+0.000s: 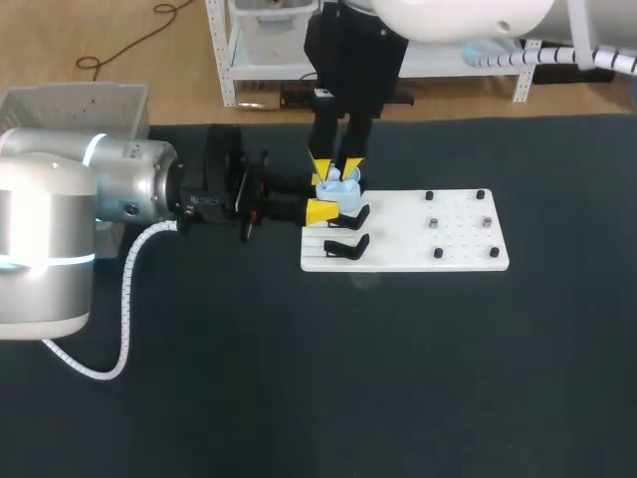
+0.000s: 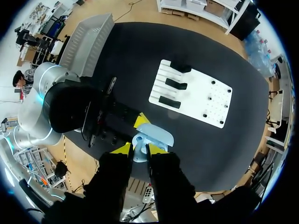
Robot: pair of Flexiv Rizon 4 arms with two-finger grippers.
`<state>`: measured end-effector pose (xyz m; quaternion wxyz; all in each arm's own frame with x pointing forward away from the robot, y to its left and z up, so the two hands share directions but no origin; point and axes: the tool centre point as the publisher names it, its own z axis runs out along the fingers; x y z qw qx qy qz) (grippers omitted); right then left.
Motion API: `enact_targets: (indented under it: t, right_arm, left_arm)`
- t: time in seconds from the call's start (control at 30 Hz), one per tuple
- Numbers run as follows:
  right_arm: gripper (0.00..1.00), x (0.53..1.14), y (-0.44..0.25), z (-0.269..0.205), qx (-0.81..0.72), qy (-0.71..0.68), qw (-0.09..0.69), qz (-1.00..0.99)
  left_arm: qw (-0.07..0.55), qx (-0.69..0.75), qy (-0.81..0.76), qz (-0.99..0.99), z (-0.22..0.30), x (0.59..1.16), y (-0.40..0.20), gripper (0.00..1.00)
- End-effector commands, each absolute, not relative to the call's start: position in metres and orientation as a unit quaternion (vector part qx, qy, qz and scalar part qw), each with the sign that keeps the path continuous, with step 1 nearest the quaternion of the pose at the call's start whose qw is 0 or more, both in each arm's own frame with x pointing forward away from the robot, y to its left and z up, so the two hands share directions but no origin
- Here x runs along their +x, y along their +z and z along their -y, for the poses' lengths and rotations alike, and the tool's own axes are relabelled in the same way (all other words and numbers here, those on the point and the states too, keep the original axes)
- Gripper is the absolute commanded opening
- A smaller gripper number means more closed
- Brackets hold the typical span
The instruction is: Pick up each earbud case from the left stands, insert the matching earbuds, close the lid, and place the case in the box.
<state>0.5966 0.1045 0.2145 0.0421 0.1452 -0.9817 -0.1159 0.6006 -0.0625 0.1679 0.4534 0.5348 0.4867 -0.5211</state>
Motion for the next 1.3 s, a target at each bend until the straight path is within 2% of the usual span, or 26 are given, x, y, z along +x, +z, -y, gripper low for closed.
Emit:
enact_targets:
  t: [0.03,0.87,0.9,0.97,1.03,1.07,1.1,1.23,1.3]
  right_arm:
    - [0.00,0.5977,0.2124,-0.1060,0.144,-0.114,0.045,0.982]
    - [0.00,0.6009,0.2076,-0.1100,0.146,-0.100,0.053,0.983]
    - [0.04,0.6009,0.2076,-0.1099,0.145,-0.099,0.053,0.983]
    - [0.31,0.6009,0.2076,-0.1095,0.145,-0.098,0.052,0.983]
    - [0.49,0.6005,0.2084,-0.1088,0.144,-0.099,0.051,0.983]
    - [0.69,0.6000,0.2092,-0.1085,0.145,-0.099,0.049,0.983]
    - [0.79,0.5993,0.2102,-0.1083,0.145,-0.099,0.048,0.983]
    - [0.98,0.5962,0.2139,-0.1078,0.147,-0.097,0.042,0.983]
    - [1.00,0.5944,0.2160,-0.1069,0.147,-0.096,0.039,0.984]
  left_arm:
    - [0.454,0.535,-0.521,-0.487,0.0623,0.6004,0.1676,0.00]
    - [0.454,0.535,-0.521,-0.487,0.0623,0.6004,0.1676,0.00]
    - [0.454,0.535,-0.521,-0.487,0.0623,0.6004,0.1676,0.00]
    - [0.454,0.535,-0.521,-0.487,0.0623,0.6004,0.1676,0.00]
    - [0.454,0.535,-0.521,-0.487,0.0623,0.6004,0.1676,0.00]
    - [0.454,0.535,-0.521,-0.487,0.0623,0.6004,0.1676,0.00]
    - [0.454,0.535,-0.521,-0.487,0.0623,0.6004,0.1676,0.00]
    - [0.454,0.535,-0.521,-0.487,0.0623,0.6004,0.1676,0.00]
    - [0.454,0.535,-0.521,-0.487,0.0623,0.6004,0.1676,0.00]
